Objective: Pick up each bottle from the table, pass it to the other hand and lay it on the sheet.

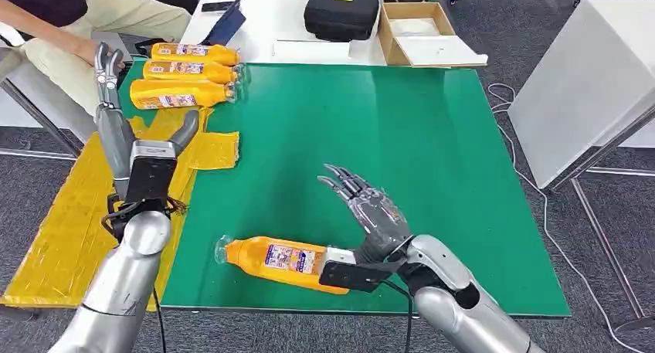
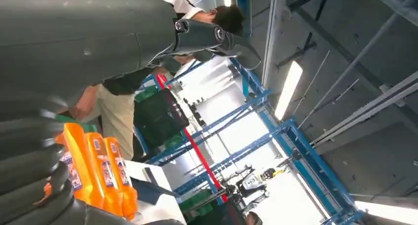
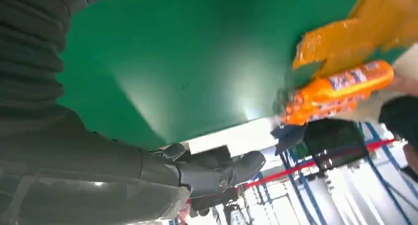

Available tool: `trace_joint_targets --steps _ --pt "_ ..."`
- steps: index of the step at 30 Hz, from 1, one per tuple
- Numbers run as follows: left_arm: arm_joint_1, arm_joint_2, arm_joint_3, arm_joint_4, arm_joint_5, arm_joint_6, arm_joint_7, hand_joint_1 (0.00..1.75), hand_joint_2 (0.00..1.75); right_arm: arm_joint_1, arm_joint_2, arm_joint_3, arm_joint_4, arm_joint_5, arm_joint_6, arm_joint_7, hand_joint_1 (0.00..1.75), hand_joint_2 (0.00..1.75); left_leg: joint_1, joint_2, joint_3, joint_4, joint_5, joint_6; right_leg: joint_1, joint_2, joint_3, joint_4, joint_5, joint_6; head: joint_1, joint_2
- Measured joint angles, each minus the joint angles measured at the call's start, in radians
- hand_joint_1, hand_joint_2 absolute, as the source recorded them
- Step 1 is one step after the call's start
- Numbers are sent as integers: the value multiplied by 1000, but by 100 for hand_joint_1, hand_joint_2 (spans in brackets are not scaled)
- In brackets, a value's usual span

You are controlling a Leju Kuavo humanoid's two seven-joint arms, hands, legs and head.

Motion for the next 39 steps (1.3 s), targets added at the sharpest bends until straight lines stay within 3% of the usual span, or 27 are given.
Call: trace_joint_targets --steps 8,20,26,39 --pt "-8 -18 0 23 -2 0 2 0 175 -78 69 107 113 -16 -2 -4 0 175 1 0 0 0 0 0 0 0 0 0 0 0 0 0" --pt "-37 -32 1 66 -8 -2 18 0 175 -89 159 208 213 20 -107 -44 0 175 0 0 0 0 0 0 0 0 0 0 0 0 0 0" --pt "-36 -32 16 75 -10 -2 25 0 175 -54 163 210 223 71 -189 -18 0 175 0 0 0 0 0 0 0 0 0 0 0 0 0 0" --pt "-36 -32 44 107 -3 -3 27 0 175 26 159 161 249 165 -245 41 0 175 0 0 0 0 0 0 0 0 0 0 0 0 0 0"
